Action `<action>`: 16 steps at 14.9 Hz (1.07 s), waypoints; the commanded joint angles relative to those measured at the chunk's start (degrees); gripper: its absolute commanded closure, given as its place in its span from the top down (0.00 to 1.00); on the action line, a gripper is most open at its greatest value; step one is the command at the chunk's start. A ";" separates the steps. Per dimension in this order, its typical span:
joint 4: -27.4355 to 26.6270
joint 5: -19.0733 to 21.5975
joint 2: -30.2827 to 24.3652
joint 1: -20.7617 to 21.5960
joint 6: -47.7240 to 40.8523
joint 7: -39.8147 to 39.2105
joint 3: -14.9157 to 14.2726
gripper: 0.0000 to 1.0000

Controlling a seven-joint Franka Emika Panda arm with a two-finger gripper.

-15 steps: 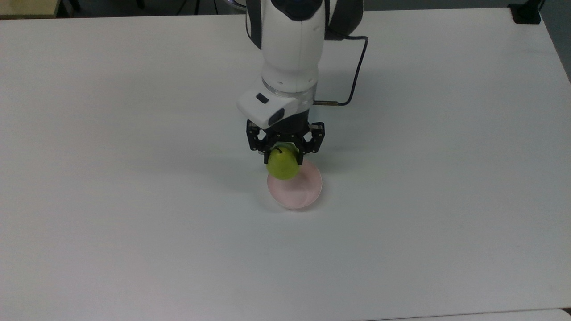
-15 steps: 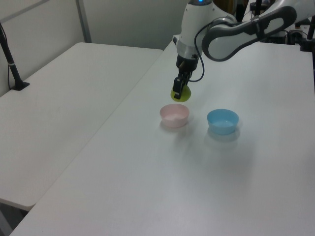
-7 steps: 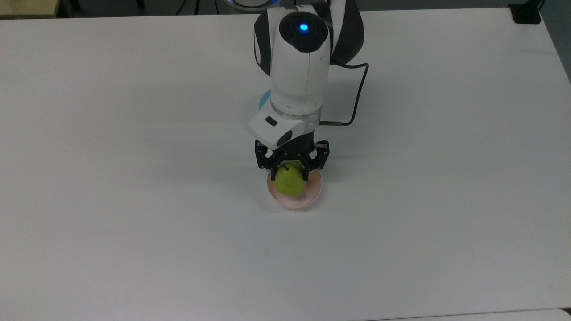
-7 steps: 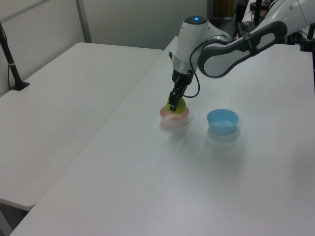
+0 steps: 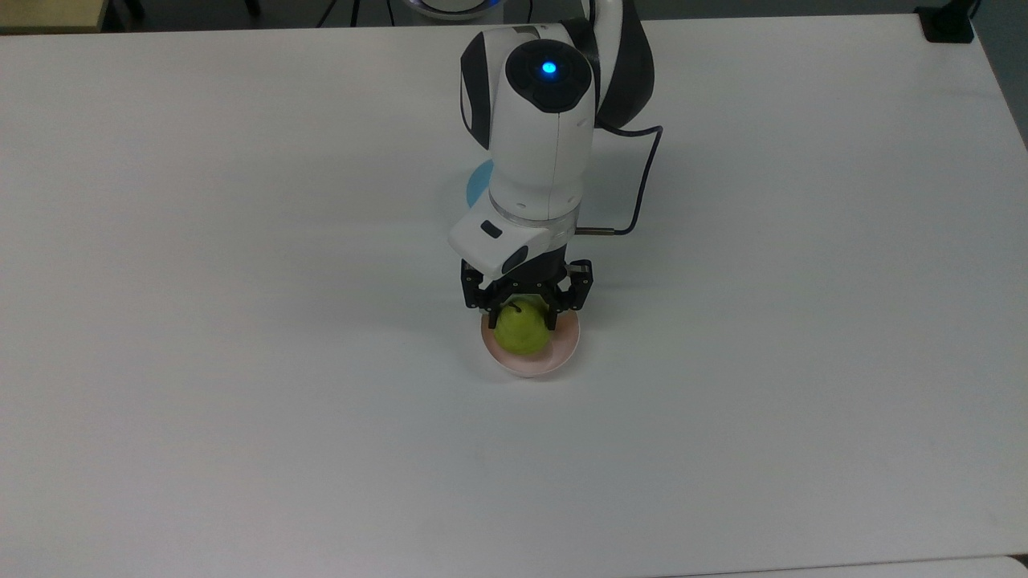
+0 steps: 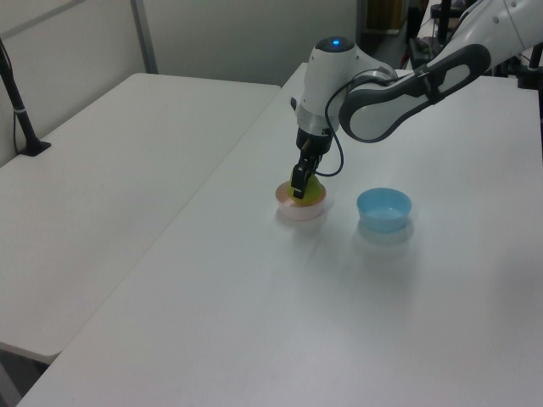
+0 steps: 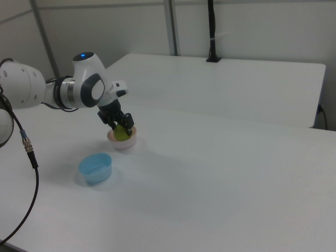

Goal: Place the pear in the bowl

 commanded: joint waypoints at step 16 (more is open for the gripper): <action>-0.77 -0.99 -20.31 -3.40 -27.88 -3.22 -0.63 1.00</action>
